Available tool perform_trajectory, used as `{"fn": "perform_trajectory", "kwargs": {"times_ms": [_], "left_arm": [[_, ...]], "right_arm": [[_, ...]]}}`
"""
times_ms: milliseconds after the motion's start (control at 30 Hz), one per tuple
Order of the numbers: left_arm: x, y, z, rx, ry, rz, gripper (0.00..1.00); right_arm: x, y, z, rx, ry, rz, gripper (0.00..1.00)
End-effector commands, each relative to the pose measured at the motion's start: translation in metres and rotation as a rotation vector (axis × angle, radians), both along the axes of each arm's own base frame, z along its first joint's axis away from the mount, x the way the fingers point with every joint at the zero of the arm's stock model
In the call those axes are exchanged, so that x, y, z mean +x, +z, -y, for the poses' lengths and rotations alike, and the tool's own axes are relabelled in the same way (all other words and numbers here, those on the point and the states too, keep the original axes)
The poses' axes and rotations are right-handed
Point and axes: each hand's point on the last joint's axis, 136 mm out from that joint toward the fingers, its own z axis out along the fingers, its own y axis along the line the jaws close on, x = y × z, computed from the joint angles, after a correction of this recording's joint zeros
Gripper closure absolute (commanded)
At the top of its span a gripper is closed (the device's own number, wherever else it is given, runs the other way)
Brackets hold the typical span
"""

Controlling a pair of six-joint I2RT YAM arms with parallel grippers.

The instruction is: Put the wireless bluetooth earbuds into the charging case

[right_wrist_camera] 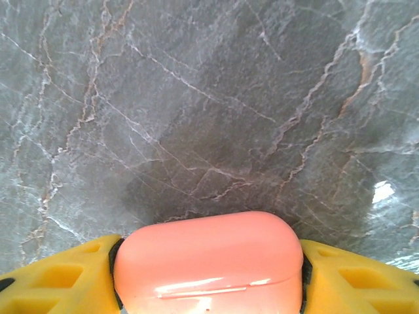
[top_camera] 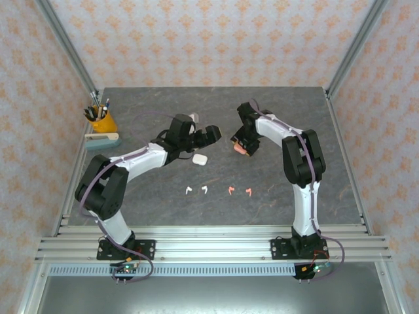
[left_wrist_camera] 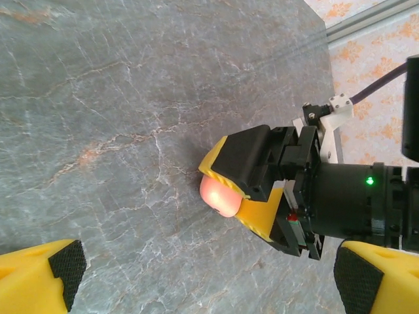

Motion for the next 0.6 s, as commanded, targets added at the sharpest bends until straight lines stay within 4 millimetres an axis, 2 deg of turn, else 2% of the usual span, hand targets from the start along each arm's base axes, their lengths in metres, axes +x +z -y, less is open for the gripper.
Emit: {"fn": "perform_trajectory", "kwargs": {"times_ms": [0,233,500,533,567], "left_arm": [[0.009,0.008,0.014,-0.065,-0.001,0.060,0.00],[0.013,-0.005,0.033,-0.082,-0.036,0.075,0.02],[0.013,-0.021,0.052,-0.086,-0.085,0.086,0.14],[0.013,-0.018,0.055,-0.090,-0.093,0.099,0.15],[0.014,-0.029,0.058,-0.081,-0.102,0.083,0.17]], "right_arm": [[0.006,0.021,0.001,0.049,-0.064,0.047,0.38],[0.012,0.032,0.002,0.101,-0.101,0.069,0.38],[0.015,0.042,0.000,0.145,-0.123,0.085,0.38],[0.016,0.044,0.000,0.151,-0.125,0.090,0.38],[0.016,0.045,-0.001,0.155,-0.126,0.090,0.38]]}}
